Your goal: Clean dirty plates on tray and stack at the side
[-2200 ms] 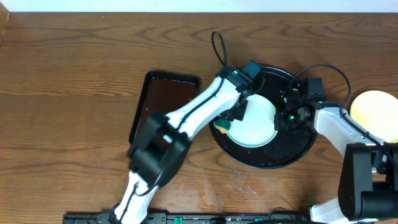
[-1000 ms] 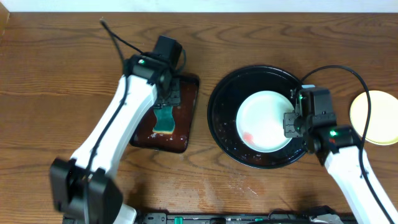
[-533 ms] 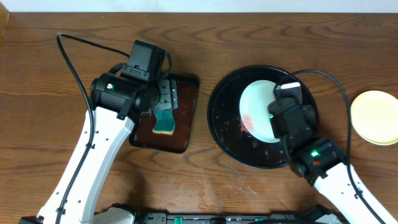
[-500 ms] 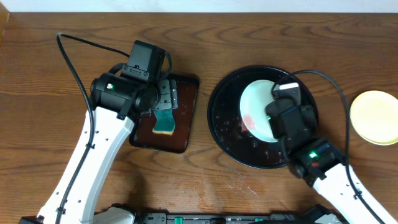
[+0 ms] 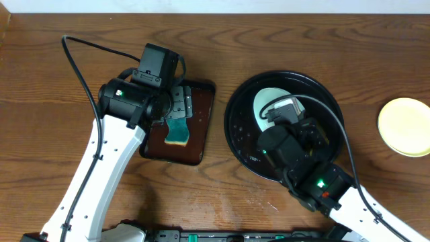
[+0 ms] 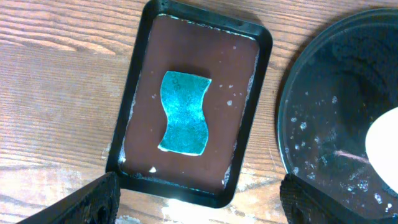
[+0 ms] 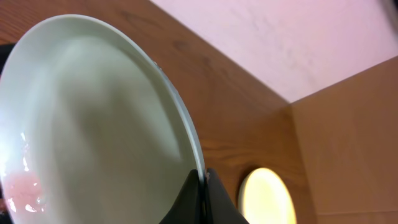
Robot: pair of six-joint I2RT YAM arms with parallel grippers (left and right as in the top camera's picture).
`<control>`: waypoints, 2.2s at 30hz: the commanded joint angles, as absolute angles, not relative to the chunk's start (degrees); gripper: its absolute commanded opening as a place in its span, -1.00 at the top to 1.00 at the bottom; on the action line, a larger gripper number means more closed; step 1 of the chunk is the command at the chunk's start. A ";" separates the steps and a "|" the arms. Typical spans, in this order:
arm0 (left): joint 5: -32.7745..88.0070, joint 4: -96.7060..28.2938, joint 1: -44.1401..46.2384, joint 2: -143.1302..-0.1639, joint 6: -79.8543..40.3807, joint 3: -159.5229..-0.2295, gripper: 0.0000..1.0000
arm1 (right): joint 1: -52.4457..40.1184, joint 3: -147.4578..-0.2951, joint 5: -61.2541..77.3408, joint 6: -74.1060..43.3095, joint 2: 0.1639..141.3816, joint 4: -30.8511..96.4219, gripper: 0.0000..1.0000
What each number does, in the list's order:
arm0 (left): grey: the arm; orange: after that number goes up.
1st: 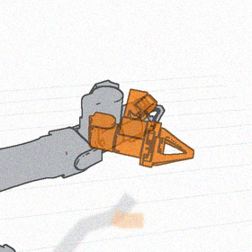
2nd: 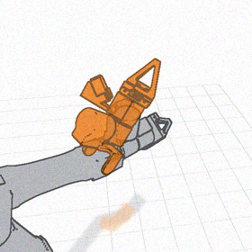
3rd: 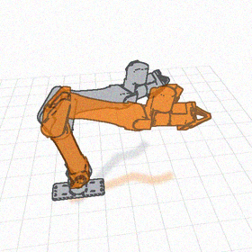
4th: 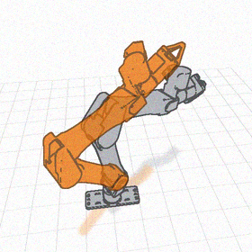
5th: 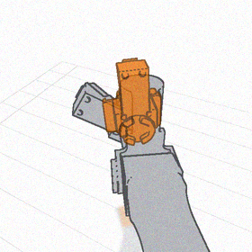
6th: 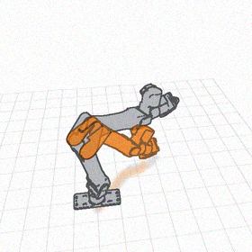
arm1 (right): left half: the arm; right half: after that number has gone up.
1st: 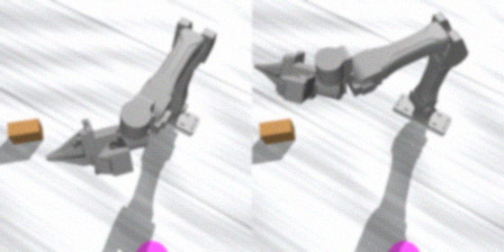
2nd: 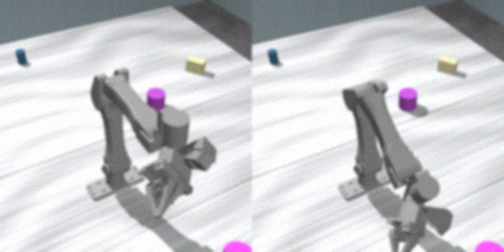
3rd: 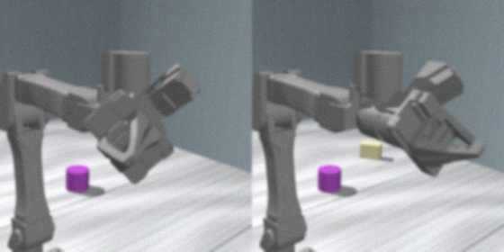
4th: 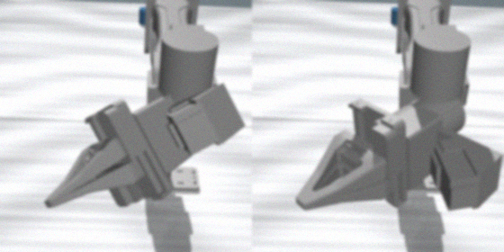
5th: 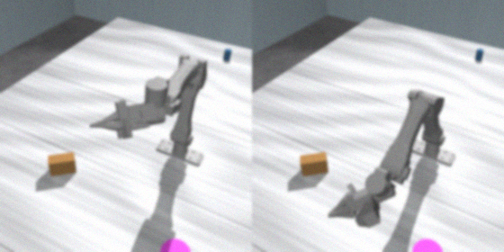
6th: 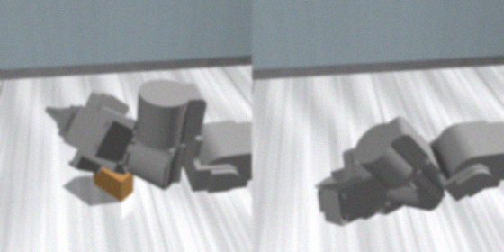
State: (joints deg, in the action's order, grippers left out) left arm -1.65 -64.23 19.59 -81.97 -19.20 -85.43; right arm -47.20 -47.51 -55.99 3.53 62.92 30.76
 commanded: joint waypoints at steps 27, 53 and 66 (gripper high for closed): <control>-1.72 -64.42 19.42 -82.04 -18.65 -86.04 -0.66 | -54.85 -47.83 -67.46 11.66 62.24 28.03 0.98; -1.72 -64.40 19.42 -82.04 -18.65 -86.04 -0.66 | -54.85 -47.83 -67.48 11.66 62.24 28.03 0.98; -1.72 -64.40 19.42 -82.04 -18.65 -86.04 -0.67 | -54.85 -47.83 -67.51 11.70 62.24 28.03 0.98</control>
